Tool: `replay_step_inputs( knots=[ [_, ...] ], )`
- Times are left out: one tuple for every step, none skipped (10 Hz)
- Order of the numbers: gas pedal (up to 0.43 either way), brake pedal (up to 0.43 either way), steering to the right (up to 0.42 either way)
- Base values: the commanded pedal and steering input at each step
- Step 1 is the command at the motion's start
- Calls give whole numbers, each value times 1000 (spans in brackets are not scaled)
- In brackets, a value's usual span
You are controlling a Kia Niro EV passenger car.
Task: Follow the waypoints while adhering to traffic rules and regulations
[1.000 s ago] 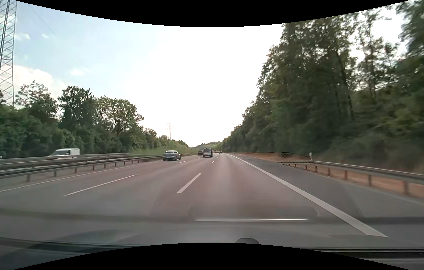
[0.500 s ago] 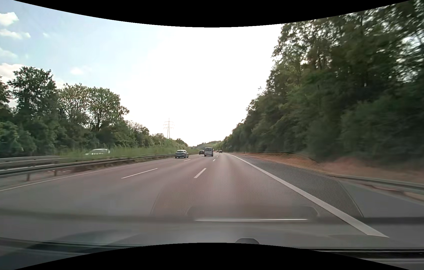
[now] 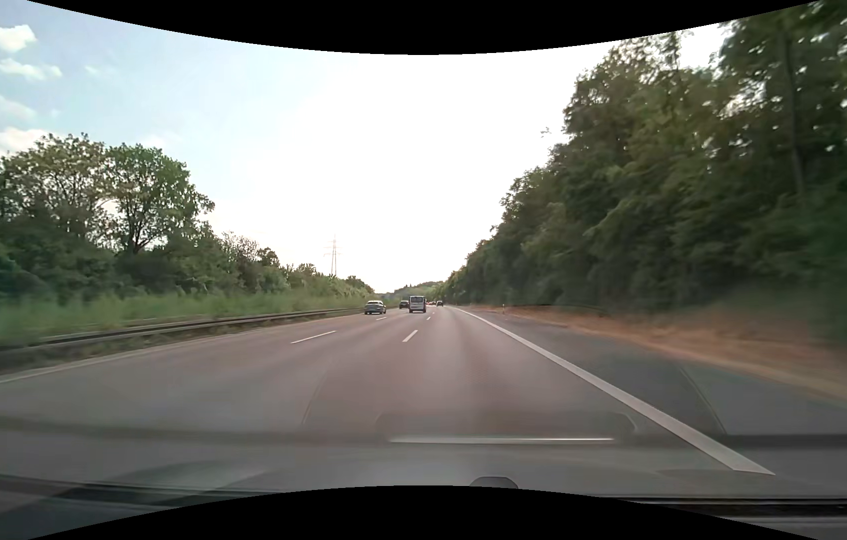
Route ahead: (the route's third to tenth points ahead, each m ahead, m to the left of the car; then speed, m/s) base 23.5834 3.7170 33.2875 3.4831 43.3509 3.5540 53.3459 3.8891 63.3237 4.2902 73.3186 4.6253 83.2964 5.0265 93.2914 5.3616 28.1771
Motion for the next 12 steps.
replay_step_inputs(
  knots=[
    [197, 0, -6],
    [197, 0, -6],
    [197, 0, -6],
    [197, 0, -6],
    [197, 0, -6],
    [197, 0, -6],
    [197, 0, -6],
    [197, 0, -7],
    [197, 0, -7],
    [197, 0, -7],
    [197, 0, -7],
    [197, 0, -7]
  ],
)
